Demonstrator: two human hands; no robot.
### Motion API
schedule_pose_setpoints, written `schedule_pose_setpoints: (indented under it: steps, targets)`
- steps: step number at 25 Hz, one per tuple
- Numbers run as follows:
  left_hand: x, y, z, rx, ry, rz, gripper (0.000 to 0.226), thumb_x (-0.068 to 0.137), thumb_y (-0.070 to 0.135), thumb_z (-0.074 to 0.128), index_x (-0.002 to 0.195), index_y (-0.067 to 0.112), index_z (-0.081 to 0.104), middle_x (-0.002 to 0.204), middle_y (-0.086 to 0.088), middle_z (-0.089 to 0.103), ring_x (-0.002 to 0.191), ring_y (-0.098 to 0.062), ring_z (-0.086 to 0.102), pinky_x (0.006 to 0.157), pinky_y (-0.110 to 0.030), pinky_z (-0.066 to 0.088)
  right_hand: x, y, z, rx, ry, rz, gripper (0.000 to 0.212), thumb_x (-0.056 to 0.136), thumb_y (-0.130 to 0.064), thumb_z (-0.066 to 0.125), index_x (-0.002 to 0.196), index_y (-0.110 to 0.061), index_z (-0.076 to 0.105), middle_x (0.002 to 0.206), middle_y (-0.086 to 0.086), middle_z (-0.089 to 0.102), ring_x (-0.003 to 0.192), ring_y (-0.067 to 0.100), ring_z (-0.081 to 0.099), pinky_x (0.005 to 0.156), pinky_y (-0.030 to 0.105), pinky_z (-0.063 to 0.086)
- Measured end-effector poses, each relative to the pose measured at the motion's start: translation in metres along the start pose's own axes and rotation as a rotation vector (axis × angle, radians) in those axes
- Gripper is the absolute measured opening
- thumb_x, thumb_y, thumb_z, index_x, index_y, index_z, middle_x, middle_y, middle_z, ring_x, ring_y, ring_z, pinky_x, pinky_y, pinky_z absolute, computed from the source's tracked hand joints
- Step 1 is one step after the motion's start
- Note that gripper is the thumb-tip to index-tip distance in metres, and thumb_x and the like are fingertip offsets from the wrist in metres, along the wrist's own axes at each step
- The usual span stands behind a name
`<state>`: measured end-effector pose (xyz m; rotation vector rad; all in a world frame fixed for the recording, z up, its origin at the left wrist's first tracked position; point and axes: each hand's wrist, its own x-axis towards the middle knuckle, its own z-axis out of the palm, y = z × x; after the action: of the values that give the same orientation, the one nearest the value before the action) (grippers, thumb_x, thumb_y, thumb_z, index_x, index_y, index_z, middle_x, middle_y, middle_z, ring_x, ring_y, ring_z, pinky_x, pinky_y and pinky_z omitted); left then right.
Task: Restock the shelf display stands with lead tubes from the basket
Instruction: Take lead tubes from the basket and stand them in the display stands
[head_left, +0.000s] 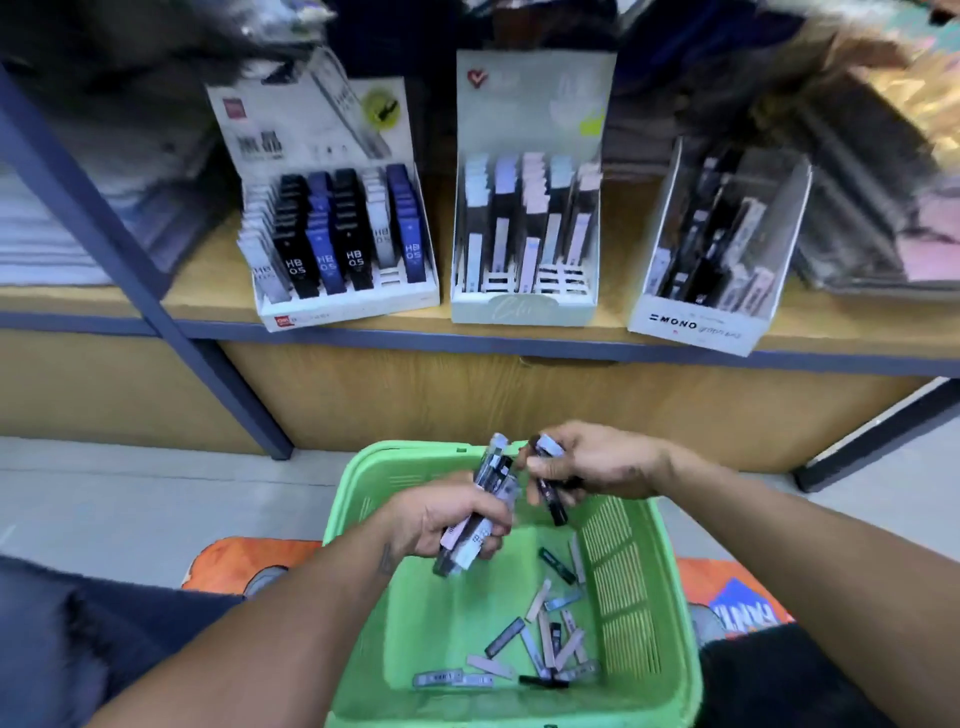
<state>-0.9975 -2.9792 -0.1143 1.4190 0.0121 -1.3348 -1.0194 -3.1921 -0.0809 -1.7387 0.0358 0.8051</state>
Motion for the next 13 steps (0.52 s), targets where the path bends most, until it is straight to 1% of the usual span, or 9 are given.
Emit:
schedule_pose_setpoints:
  steps: [2, 4, 6, 7, 9, 11, 13]
  targets:
    - [-0.021, 0.040, 0.014, 0.043, 0.015, 0.128, 0.011, 0.090, -0.008, 0.061, 0.094, 0.002, 0.058, 0.063, -0.010, 0.058, 0.045, -0.014, 0.052, 0.046, -0.023, 0.046, -0.023, -0.032, -0.017, 0.051, 0.055, -0.092, 0.028, 0.104, -0.011, 0.051, 0.113, 0.016, 0.055, 0.091, 0.018, 0.069, 0.059, 0.015, 0.058, 0.053, 0.020, 0.042]
    - [-0.044, 0.079, 0.033, 0.059, -0.008, 0.252, 0.012, 0.089, -0.009, 0.062, 0.096, 0.001, 0.063, 0.073, -0.017, 0.064, 0.048, -0.015, 0.053, 0.045, -0.021, 0.046, -0.046, -0.061, -0.032, 0.135, 0.129, -0.176, 0.026, 0.102, -0.008, 0.053, 0.111, 0.017, 0.055, 0.088, 0.023, 0.067, 0.063, 0.019, 0.062, 0.058, 0.022, 0.046]
    - [-0.067, 0.114, 0.051, 0.054, -0.016, 0.369, 0.016, 0.089, -0.010, 0.063, 0.102, -0.002, 0.067, 0.085, -0.022, 0.068, 0.054, -0.017, 0.057, 0.044, -0.019, 0.047, -0.072, -0.087, -0.041, 0.161, 0.188, -0.259, 0.015, 0.101, -0.008, 0.056, 0.100, 0.006, 0.060, 0.079, 0.017, 0.068, 0.064, 0.019, 0.064, 0.059, 0.021, 0.048]
    - [-0.075, 0.128, 0.057, 0.049, 0.011, 0.410, 0.017, 0.089, -0.011, 0.062, 0.103, -0.003, 0.067, 0.085, -0.021, 0.070, 0.053, -0.015, 0.059, 0.043, -0.018, 0.047, -0.083, -0.100, -0.044, 0.163, 0.222, -0.301, 0.009, 0.100, -0.008, 0.056, 0.096, -0.001, 0.060, 0.074, 0.013, 0.068, 0.063, 0.017, 0.064, 0.058, 0.019, 0.048]
    - [-0.087, 0.150, 0.068, 0.059, 0.089, 0.451, 0.019, 0.087, -0.010, 0.064, 0.106, -0.004, 0.064, 0.081, -0.021, 0.070, 0.046, -0.014, 0.055, 0.042, -0.019, 0.046, -0.100, -0.120, -0.050, 0.166, 0.301, -0.380, 0.006, 0.101, -0.008, 0.056, 0.096, -0.005, 0.058, 0.068, 0.011, 0.063, 0.057, 0.013, 0.056, 0.055, 0.017, 0.044]
    - [-0.089, 0.166, 0.074, 0.081, 0.162, 0.504, 0.021, 0.085, -0.009, 0.068, 0.106, -0.008, 0.065, 0.083, -0.026, 0.070, 0.044, -0.015, 0.051, 0.042, -0.021, 0.046, -0.108, -0.134, -0.057, 0.159, 0.368, -0.449, 0.005, 0.101, -0.008, 0.056, 0.100, -0.004, 0.058, 0.071, 0.017, 0.056, 0.055, 0.012, 0.048, 0.054, 0.017, 0.041]
    - [-0.086, 0.181, 0.077, 0.119, 0.225, 0.571, 0.021, 0.084, -0.007, 0.071, 0.103, -0.010, 0.066, 0.088, -0.028, 0.072, 0.046, -0.018, 0.049, 0.044, -0.022, 0.045, -0.111, -0.143, -0.066, 0.143, 0.429, -0.496, 0.008, 0.101, -0.010, 0.057, 0.102, -0.002, 0.060, 0.073, 0.016, 0.053, 0.055, 0.012, 0.045, 0.055, 0.020, 0.038]
